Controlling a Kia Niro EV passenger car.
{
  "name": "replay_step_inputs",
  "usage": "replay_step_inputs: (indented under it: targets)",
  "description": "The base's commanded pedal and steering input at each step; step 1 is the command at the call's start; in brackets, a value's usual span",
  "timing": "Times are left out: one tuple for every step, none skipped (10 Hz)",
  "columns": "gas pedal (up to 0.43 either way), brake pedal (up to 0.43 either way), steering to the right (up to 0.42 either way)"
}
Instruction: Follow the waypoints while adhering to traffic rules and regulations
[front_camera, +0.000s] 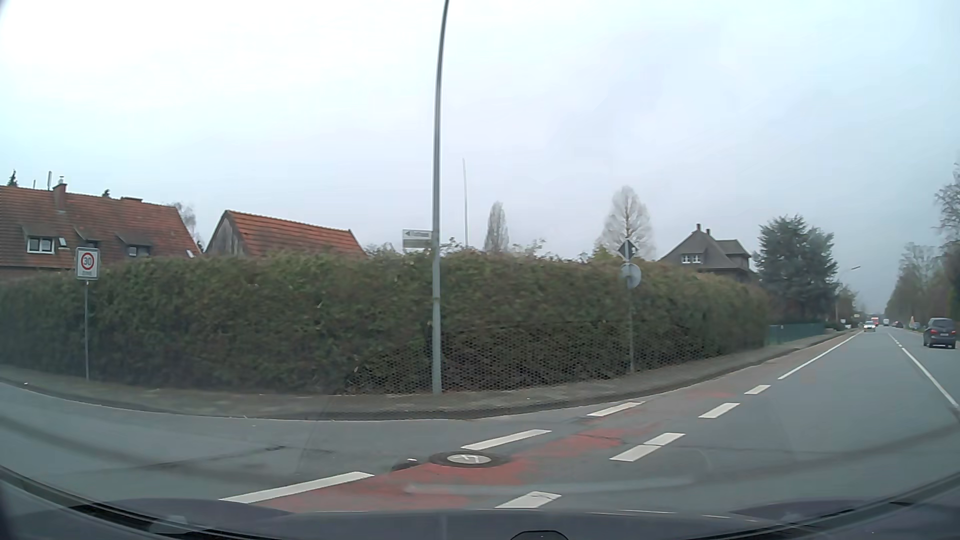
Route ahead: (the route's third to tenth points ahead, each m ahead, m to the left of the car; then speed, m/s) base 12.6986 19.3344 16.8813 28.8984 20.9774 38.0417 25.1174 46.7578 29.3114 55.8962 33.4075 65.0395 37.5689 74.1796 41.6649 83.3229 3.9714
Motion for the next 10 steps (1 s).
replay_step_inputs:
  targets:
    - [0.240,0.000,-0.557]
    - [0.228,0.000,-0.557]
    - [0.228,0.000,-0.557]
    - [0.197,0.000,-0.557]
    - [0.197,0.000,-0.556]
    - [0.197,0.000,-0.554]
    - [0.189,0.000,-0.550]
    - [0.189,0.000,-0.536]
    - [0.189,0.000,-0.515]
    - [0.177,0.000,-0.497]
